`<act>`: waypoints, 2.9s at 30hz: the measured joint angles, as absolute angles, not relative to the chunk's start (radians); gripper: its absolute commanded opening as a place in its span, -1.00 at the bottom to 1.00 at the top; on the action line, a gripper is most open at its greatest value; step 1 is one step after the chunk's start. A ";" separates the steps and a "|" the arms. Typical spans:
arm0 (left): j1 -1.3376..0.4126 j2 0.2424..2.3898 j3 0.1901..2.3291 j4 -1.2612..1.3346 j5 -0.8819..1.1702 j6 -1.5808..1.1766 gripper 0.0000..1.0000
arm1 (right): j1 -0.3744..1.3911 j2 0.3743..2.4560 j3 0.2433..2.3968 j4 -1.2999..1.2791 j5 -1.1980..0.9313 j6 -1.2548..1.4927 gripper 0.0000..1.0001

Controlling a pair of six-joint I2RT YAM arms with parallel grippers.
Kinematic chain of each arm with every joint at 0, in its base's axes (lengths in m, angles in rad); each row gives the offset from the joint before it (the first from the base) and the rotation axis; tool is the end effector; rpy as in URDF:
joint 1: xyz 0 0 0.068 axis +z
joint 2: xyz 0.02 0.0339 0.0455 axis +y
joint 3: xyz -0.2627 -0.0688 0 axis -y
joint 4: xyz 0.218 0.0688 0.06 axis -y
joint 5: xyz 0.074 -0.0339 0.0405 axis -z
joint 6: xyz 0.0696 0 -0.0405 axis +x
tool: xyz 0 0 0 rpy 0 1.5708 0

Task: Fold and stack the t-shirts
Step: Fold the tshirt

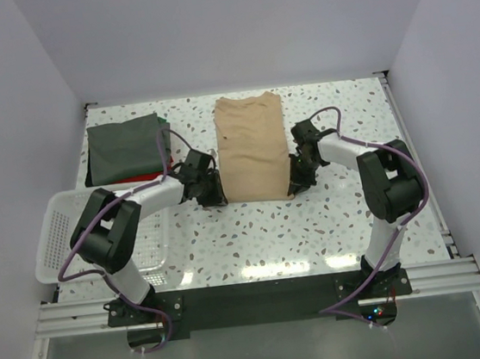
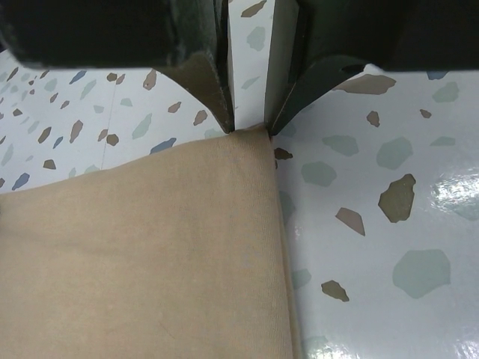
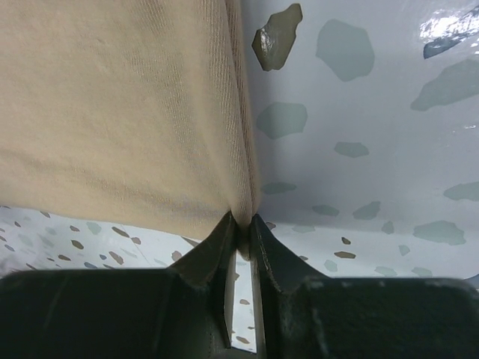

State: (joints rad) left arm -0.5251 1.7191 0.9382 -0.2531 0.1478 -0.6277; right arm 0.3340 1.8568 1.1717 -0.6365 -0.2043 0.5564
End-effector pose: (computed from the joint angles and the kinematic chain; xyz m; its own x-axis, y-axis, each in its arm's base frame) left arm 0.2795 -0.1738 0.1397 -0.9313 -0.1318 -0.3396 0.0174 0.9151 -0.4028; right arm 0.3128 0.1235 0.1363 -0.9720 0.2101 -0.1056 0.1708 0.9394 0.2972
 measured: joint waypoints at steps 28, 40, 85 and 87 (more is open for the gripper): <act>-0.545 1.625 0.878 -0.277 0.116 -0.611 -1.00 | 0.342 1.803 1.179 -0.739 -0.193 0.515 -1.00; -0.580 1.389 0.815 -0.393 0.198 -0.636 -1.00 | 0.422 1.571 1.082 -0.868 -0.165 0.520 -1.00; -0.402 1.641 1.313 -0.475 0.334 -0.546 -1.00 | 0.323 1.749 1.690 -1.081 0.036 0.566 -1.00; -0.391 1.680 1.340 -0.471 0.342 -0.538 -1.00 | 0.314 1.800 1.732 -1.082 0.036 0.558 -1.00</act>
State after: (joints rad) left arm -0.3908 1.6802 1.3396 -0.4709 0.3416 -0.5377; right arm 0.3141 1.7996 1.7325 -1.0821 0.0360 0.5583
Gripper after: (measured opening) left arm 0.013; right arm 0.037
